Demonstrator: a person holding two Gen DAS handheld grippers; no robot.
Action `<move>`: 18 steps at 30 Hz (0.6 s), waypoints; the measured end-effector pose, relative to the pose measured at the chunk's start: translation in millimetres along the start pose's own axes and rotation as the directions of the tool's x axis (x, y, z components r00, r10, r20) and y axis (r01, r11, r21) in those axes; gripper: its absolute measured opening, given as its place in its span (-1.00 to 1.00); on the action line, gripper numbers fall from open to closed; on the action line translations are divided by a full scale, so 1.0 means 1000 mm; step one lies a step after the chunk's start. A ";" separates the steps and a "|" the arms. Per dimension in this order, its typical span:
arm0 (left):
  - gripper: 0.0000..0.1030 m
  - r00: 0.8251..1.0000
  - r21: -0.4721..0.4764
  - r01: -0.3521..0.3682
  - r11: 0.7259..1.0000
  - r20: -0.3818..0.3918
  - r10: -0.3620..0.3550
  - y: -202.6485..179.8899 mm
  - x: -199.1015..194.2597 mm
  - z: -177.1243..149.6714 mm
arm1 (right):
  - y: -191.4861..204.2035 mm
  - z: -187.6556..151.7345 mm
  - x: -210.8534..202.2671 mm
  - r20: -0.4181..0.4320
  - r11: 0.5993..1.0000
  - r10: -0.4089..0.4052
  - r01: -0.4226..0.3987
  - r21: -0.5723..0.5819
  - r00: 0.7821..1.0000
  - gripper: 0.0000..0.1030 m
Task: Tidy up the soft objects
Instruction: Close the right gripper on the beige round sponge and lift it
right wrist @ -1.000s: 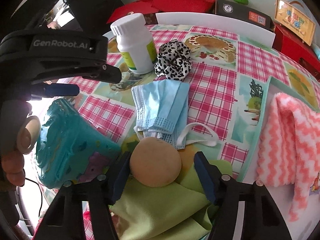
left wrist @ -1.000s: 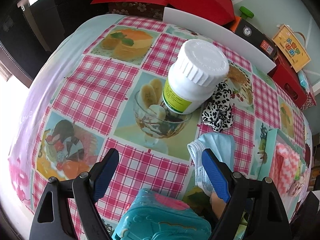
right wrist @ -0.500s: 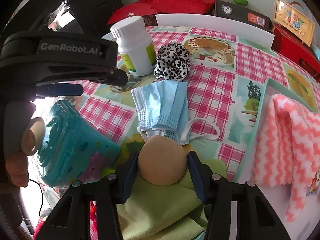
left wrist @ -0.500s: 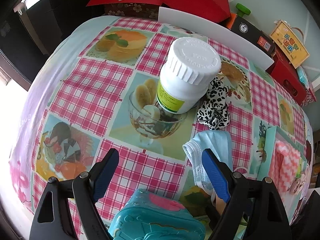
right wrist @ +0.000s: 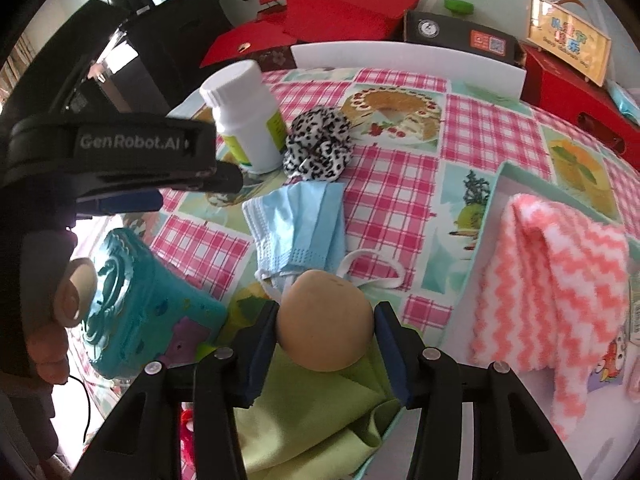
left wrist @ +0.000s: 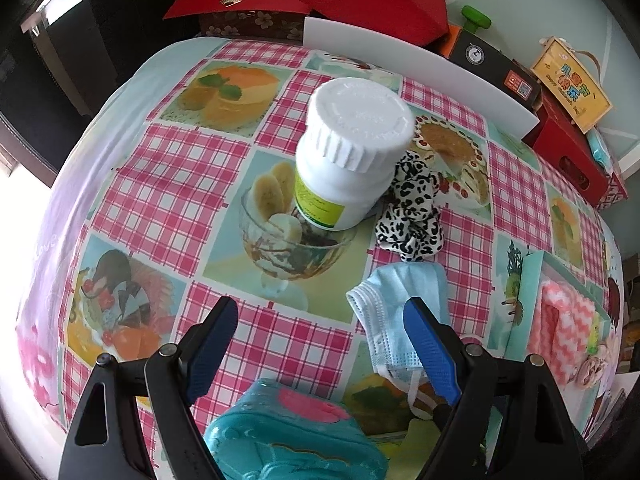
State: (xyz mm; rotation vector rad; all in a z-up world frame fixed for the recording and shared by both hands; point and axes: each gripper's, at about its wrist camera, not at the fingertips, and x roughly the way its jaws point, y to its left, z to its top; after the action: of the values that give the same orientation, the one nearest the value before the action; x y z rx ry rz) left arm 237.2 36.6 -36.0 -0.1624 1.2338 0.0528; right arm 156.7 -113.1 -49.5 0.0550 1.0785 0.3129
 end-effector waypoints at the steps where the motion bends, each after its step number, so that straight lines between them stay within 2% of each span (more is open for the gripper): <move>1: 0.65 1.000 0.004 0.001 1.000 0.000 -0.001 -0.002 0.000 0.000 | -0.003 0.001 -0.002 0.004 1.000 -0.001 0.001 0.009 1.000 0.00; 14: 0.65 0.999 0.034 0.044 0.998 0.016 -0.045 -0.021 0.001 0.000 | -0.044 0.011 -0.033 0.085 0.992 -0.061 0.051 0.112 0.994 0.00; 18: 0.65 0.999 0.042 0.034 0.999 0.015 -0.034 -0.027 0.005 0.000 | -0.063 0.012 -0.044 0.108 0.984 -0.082 0.064 0.165 0.991 0.00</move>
State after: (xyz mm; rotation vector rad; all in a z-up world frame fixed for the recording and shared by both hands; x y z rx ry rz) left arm 241.9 10.2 -37.9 -0.1462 1.2152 -0.0015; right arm 162.0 -184.6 -18.6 0.1760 0.9881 0.1537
